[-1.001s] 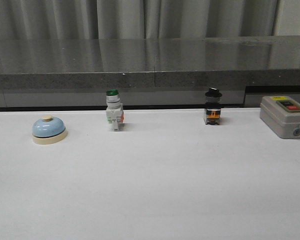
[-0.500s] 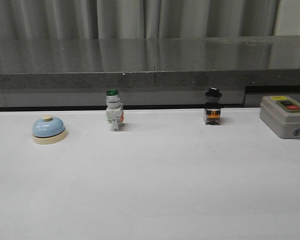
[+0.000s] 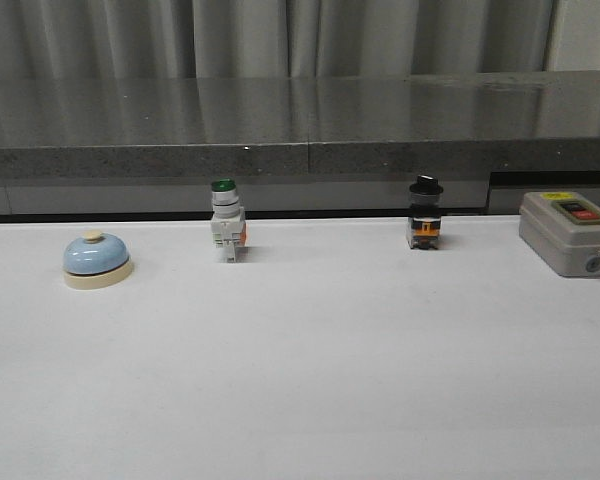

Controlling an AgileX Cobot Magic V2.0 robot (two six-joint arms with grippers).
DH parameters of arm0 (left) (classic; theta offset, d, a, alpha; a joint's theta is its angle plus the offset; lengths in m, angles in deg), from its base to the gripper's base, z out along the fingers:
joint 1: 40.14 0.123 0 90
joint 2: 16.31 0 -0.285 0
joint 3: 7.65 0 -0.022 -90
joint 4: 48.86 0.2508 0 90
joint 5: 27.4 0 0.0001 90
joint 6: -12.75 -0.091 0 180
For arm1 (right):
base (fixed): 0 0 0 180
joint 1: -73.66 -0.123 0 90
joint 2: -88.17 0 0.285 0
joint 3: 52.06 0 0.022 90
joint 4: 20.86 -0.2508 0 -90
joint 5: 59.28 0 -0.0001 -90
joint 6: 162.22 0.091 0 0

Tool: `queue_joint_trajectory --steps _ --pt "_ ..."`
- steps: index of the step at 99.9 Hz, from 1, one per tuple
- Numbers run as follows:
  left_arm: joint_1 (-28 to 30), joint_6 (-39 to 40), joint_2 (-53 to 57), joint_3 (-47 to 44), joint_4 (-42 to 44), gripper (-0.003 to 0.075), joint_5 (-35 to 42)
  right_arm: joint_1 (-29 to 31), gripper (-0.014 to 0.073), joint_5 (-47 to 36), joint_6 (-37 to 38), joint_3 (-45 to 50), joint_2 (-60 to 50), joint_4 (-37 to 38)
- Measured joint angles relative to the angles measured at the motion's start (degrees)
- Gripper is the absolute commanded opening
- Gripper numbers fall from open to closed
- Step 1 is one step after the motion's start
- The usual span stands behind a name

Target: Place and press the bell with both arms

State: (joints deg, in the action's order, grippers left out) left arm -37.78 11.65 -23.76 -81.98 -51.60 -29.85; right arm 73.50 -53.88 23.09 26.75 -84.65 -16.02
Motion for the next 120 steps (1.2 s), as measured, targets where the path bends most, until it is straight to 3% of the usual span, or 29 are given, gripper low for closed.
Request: queue_joint_trajectory --steps 31,91,96,103,120 --pt "-3.0 0.0 -7.7 13.0 0.0 -0.0019 -10.4 0.0 -0.0068 0.0 0.0 0.0 0.0 0.0" --pt "-10.5 0.0 -50.3 36.0 0.0 -0.0006 -16.1 0.0 -0.0068 0.0 0.0 0.0 0.0 0.0" --pt "-10.7 0.0 -54.0 38.2 0.0 0.0034 -17.8 0.0 -0.0068 0.0 0.0 0.0 0.0 0.0" --pt "-11.3 0.0 -59.1 41.3 0.0 0.0148 -20.0 0.0 -0.0068 0.0 0.0 0.0 0.0 0.0" --pt "-13.1 0.0 -69.8 47.6 0.0 0.0596 -22.8 0.0 -0.0068 0.0 0.0 0.0 0.0 0.0"
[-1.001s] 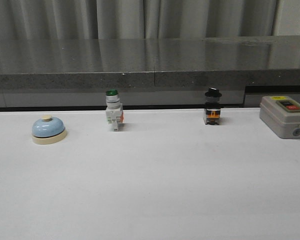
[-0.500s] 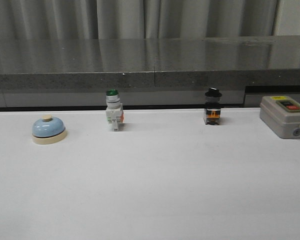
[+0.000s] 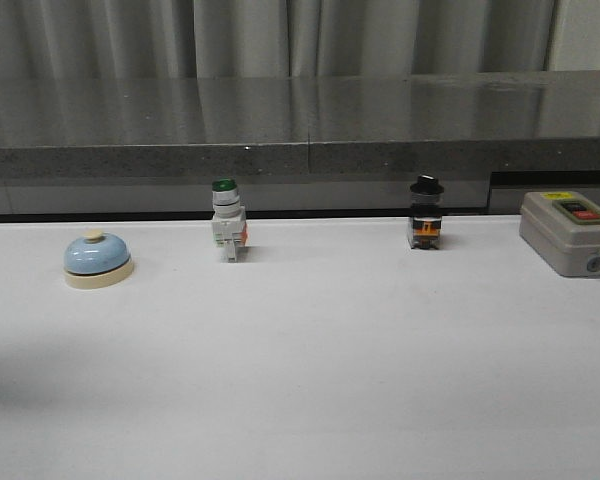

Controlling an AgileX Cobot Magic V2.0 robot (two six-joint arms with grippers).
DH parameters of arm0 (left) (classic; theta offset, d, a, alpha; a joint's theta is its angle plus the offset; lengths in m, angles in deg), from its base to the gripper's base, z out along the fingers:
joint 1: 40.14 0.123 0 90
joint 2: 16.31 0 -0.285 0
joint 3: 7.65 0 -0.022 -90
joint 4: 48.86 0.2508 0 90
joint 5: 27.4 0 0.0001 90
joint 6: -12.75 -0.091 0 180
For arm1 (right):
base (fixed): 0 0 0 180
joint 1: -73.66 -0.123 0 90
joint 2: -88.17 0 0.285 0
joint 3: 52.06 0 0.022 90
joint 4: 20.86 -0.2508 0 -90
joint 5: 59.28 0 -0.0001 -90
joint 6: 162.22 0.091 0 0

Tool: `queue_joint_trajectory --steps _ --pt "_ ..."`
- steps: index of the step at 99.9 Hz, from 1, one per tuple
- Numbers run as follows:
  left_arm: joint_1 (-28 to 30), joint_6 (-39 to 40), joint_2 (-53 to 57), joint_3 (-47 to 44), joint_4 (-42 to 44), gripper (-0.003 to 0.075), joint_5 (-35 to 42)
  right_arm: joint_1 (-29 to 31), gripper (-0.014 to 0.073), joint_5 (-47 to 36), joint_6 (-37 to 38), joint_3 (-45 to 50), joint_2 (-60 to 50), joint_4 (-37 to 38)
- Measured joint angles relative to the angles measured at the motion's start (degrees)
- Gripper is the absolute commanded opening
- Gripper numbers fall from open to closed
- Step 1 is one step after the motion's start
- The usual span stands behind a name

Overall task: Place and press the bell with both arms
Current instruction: 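Lower the left gripper over the blue bell and close on it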

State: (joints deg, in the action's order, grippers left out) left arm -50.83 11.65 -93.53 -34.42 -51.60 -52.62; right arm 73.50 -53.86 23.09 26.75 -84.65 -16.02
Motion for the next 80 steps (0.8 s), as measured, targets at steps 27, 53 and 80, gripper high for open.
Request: queue_joint_trajectory --steps 27,53,80 --pt "-3.1 0.0 -14.8 10.0 -0.1 0.0668 -2.2 0.0 -0.0068 0.0 0.0 0.0 0.0 0.0" --pt "-3.5 0.0 -26.9 18.8 -2.9 0.0659 -8.4 0.0 -0.0068 0.0 0.0 0.0 0.0 0.0" --pt "-3.5 0.0 -36.6 25.0 -3.9 0.0659 -10.4 0.0 -0.0068 0.0 0.0 0.0 0.0 0.0"
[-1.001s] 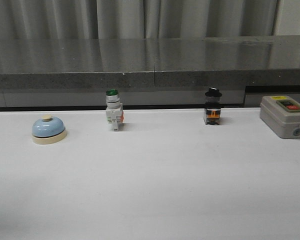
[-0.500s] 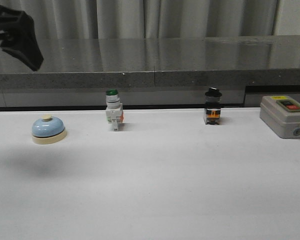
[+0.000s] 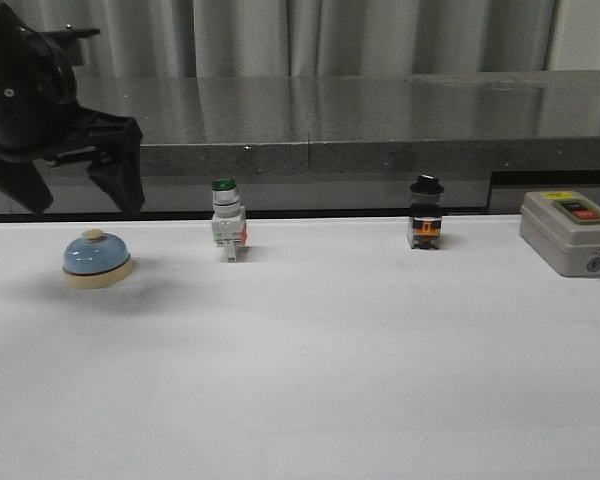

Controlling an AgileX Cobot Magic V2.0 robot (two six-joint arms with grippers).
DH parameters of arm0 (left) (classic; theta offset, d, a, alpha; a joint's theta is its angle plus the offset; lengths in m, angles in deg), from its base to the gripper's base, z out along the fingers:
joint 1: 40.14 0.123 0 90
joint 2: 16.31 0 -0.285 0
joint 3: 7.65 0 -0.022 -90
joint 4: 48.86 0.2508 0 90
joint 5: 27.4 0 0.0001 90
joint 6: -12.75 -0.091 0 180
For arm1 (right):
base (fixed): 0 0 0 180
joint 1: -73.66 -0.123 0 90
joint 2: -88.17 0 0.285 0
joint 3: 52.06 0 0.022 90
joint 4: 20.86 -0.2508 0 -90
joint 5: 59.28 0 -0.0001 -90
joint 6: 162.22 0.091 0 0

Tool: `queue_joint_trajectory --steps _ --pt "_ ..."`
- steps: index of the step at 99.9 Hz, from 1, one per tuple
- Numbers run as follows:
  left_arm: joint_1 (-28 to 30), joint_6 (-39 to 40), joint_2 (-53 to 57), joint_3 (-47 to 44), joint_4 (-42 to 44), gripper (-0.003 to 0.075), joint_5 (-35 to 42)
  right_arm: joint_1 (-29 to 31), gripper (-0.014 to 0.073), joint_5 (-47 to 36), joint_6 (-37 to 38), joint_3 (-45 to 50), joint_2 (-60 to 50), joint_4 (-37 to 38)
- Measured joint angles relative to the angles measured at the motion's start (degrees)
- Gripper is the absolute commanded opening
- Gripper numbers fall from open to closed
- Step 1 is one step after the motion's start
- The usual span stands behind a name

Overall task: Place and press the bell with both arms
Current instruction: 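Lower the left gripper over the blue bell and close on it, then lift the blue bell with the left gripper toward the table center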

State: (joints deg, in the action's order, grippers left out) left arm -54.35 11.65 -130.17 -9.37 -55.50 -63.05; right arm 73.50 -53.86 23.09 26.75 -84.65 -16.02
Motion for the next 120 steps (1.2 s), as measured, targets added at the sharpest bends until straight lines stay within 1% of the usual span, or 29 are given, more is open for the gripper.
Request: queue_joint_trajectory --steps 24,41,69,76,93,100,105,120 --pt "0.0 0.0 -6.3 3.1 0.0 0.0657 0.0 0.0 -0.0068 0.0 0.0 0.0 0.0 0.0" --pt "0.0 0.0 -9.3 3.3 0.0 0.0632 0.9 0.0 -0.0068 0.0 0.0 0.0 0.0 0.0" --pt "0.0 0.0 -10.6 3.3 0.1 0.0610 3.2 0.0 -0.0068 0.0 0.0 0.0 0.0 0.0" --pt "0.0 0.0 -10.6 3.3 0.1 0.0567 3.3 0.0 -0.0068 0.0 0.0 0.0 0.0 0.0" --pt "0.0 0.0 -10.7 3.3 0.1 0.0400 3.5 0.0 -0.0068 0.0 0.0 0.0 0.0 0.0" --pt "0.0 0.0 -10.7 3.3 0.1 0.0353 3.5 0.0 -0.0068 0.0 0.0 0.0 0.0 0.0" --pt "0.0 0.0 -10.7 3.3 0.1 0.0338 3.5 0.0 -0.0068 0.0 0.0 0.0 0.0 0.0" --pt "0.0 0.0 -10.7 3.3 0.1 0.0337 3.3 0.0 -0.0068 0.0 0.0 0.0 0.0 0.0"
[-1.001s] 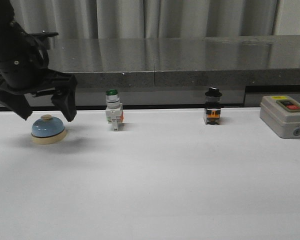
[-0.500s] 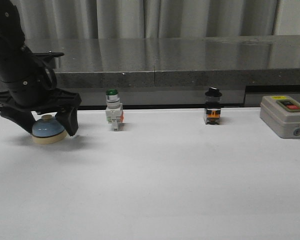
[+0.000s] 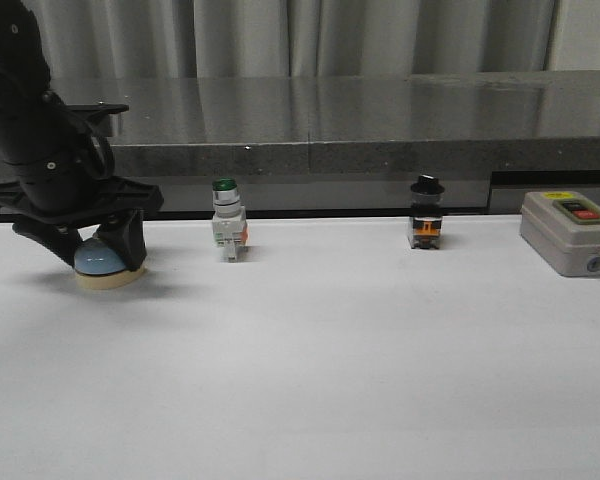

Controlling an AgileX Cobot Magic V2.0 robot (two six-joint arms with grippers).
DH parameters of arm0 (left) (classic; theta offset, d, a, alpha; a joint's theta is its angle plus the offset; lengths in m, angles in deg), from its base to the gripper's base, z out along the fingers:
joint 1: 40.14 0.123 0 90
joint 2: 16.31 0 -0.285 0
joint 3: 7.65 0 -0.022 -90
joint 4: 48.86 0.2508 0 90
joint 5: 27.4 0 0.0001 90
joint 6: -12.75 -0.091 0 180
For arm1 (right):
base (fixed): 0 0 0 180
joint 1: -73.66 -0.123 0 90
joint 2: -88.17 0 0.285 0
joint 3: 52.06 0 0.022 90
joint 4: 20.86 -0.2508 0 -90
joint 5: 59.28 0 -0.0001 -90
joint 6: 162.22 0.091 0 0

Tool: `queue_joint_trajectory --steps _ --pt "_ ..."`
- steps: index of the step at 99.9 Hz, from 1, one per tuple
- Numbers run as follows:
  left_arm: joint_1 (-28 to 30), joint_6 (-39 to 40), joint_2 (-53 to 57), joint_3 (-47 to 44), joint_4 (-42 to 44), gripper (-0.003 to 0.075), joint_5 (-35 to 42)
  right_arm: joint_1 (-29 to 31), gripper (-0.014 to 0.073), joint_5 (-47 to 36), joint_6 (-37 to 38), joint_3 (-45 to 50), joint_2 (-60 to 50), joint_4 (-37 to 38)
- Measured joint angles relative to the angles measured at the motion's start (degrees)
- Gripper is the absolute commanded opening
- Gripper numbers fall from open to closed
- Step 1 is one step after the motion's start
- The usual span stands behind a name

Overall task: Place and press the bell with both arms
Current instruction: 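Lift the blue bell with the left gripper toward the table center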

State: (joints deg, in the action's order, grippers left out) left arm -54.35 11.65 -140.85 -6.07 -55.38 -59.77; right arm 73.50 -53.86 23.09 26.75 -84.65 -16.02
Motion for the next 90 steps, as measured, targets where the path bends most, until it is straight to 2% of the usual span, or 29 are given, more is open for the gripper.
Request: queue_joint_trajectory --steps 20,34,90 --pt "-0.7 0.0 2.4 0.0 0.0 0.0337 -2.1 0.0 -0.0068 0.0 0.0 0.0 0.0 0.0" --pt "-3.5 0.0 5.9 0.0 -0.1 0.0337 -2.6 0.0 -0.0068 0.0 0.0 0.0 0.0 0.0" --pt "-23.8 0.0 6.9 0.0 -0.5 0.0336 -4.1 0.0 -0.0068 0.0 0.0 0.0 0.0 0.0"
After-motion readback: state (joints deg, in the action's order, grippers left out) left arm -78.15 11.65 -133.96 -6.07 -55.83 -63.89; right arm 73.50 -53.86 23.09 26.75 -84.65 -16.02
